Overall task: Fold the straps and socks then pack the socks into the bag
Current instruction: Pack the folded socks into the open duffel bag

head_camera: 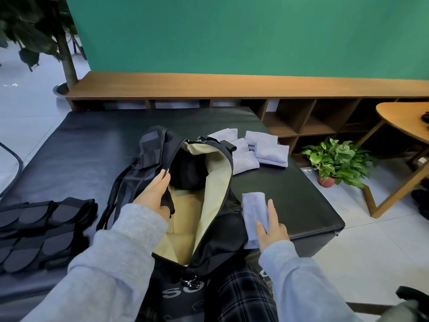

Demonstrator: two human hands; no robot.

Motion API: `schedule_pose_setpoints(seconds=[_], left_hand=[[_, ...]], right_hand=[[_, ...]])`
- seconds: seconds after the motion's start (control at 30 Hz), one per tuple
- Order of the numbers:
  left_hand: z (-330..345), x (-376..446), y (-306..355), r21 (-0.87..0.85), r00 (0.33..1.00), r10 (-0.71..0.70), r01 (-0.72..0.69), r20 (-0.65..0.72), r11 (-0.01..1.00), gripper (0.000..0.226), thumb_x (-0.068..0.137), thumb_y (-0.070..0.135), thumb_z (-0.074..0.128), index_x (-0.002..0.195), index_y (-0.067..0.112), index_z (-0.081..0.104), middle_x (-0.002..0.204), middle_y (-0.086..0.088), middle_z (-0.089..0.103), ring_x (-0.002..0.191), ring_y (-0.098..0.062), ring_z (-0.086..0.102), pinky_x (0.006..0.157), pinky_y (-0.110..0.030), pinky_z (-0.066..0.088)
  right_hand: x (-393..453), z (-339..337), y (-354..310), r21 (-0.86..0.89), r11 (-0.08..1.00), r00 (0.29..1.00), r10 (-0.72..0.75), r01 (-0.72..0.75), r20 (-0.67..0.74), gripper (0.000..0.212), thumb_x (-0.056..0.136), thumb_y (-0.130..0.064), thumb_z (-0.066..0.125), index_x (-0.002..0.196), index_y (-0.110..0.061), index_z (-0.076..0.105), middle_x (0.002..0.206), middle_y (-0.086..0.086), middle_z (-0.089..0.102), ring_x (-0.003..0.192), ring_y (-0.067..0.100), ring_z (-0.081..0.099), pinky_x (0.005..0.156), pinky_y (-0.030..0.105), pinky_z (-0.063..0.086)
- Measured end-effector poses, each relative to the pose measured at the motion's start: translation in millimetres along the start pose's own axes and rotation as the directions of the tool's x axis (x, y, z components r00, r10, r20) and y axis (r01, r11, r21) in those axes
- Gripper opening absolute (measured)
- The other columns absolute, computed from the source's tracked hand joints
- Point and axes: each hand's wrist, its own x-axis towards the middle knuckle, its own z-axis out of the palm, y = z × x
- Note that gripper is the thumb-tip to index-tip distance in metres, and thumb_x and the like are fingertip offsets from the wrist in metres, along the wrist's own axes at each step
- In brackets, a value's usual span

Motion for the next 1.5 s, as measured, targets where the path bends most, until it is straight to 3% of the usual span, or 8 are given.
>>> schedule_pose_setpoints(seconds=[0.23,0.47,0.6,0.73,1.0,1.17,1.33,1.5], left_hand=[[-2,-2,-5,-0.037,1.000,0.004,-0.005,-0.011,0.999,0.079,0.084,-0.011,0.040,0.149,0.024,0.010,0.155,0.016,0.004,0.140,-0.004,0.016,0.082,-0.006,0.026],[-10,-12,-5,-0.077,0.998,-0.051,0.047,-0.046,0.996,0.084,0.085,-0.011,0.041,0.147,0.034,0.008,0.155,0.010,0.015,0.135,-0.012,0.031,0.090,-0.013,0.030],[-15,-19,3,0.002,0.993,-0.086,0.086,0.082,0.996,0.083,0.088,-0.008,0.042,0.147,0.034,0.002,0.153,-0.003,0.021,0.127,-0.023,0.041,0.083,-0.021,0.037],[-17,-19,-2,0.209,0.966,-0.164,0.121,0.200,0.970,0.077,0.089,0.000,0.042,0.148,0.028,0.002,0.157,-0.004,-0.001,0.144,-0.020,0.003,0.116,-0.037,0.009],[-16,-25,0,-0.004,0.995,-0.078,0.078,0.069,0.997,0.077,0.089,-0.004,0.041,0.149,0.023,0.001,0.156,0.005,0.007,0.137,-0.013,0.025,0.097,-0.014,0.026],[-10,-26,5,-0.143,0.998,-0.057,0.053,-0.026,0.988,0.070,0.089,-0.008,0.042,0.146,0.022,0.017,0.148,0.006,0.027,0.129,-0.010,0.034,0.093,-0.011,0.025],[-14,-27,-6,-0.080,0.998,-0.064,0.062,-0.027,0.995,0.075,0.088,-0.007,0.038,0.148,0.028,0.011,0.155,0.010,0.012,0.137,-0.007,0.024,0.084,-0.001,0.016],[-11,-27,-8,-0.092,0.997,-0.065,0.060,-0.051,0.994,0.074,0.088,-0.005,0.041,0.148,0.027,0.011,0.155,0.007,0.014,0.137,-0.011,0.026,0.081,-0.001,0.015]], right_hand=[[-13,-10,-8,0.094,0.963,0.966,-0.244,0.252,-0.090,0.055,0.097,-0.017,0.039,0.142,-0.045,0.026,0.089,0.003,0.046,0.087,0.022,0.050,0.083,0.029,0.039],[-33,-21,-54,0.287,0.676,0.729,-0.573,0.679,-0.375,0.047,0.095,-0.009,0.039,0.114,-0.051,0.043,0.104,-0.014,0.049,0.100,-0.015,0.044,0.082,-0.001,0.030],[-44,-7,-83,0.306,0.601,0.671,-0.610,0.738,-0.421,0.034,0.083,-0.019,0.032,0.093,-0.038,0.059,0.100,-0.005,0.048,0.094,0.003,0.048,0.081,0.005,0.033],[-46,11,-102,0.364,0.662,0.755,-0.594,0.655,-0.278,0.037,0.087,-0.007,0.035,0.093,-0.024,0.067,0.104,0.003,0.046,0.096,0.016,0.050,0.079,0.007,0.033],[-53,49,-142,0.406,0.865,0.926,-0.363,0.295,0.101,0.031,0.100,-0.016,0.037,0.124,-0.024,0.055,0.109,0.000,0.035,0.099,0.022,0.046,0.078,0.020,0.035],[-65,79,-150,0.825,0.427,0.897,-0.064,-0.371,0.437,0.013,0.080,-0.016,0.062,0.091,-0.019,0.055,0.096,0.014,0.060,0.087,0.029,0.060,0.064,0.033,0.051],[-53,68,-123,0.370,0.900,0.931,-0.315,0.230,0.187,0.025,0.097,-0.017,0.043,0.110,-0.030,0.059,0.107,-0.004,0.038,0.093,0.020,0.050,0.076,0.014,0.040],[-56,42,-119,0.528,0.780,0.868,-0.474,0.336,0.147,0.033,0.096,-0.009,0.042,0.105,-0.034,0.060,0.119,-0.001,0.046,0.095,0.007,0.048,0.083,0.012,0.038]])
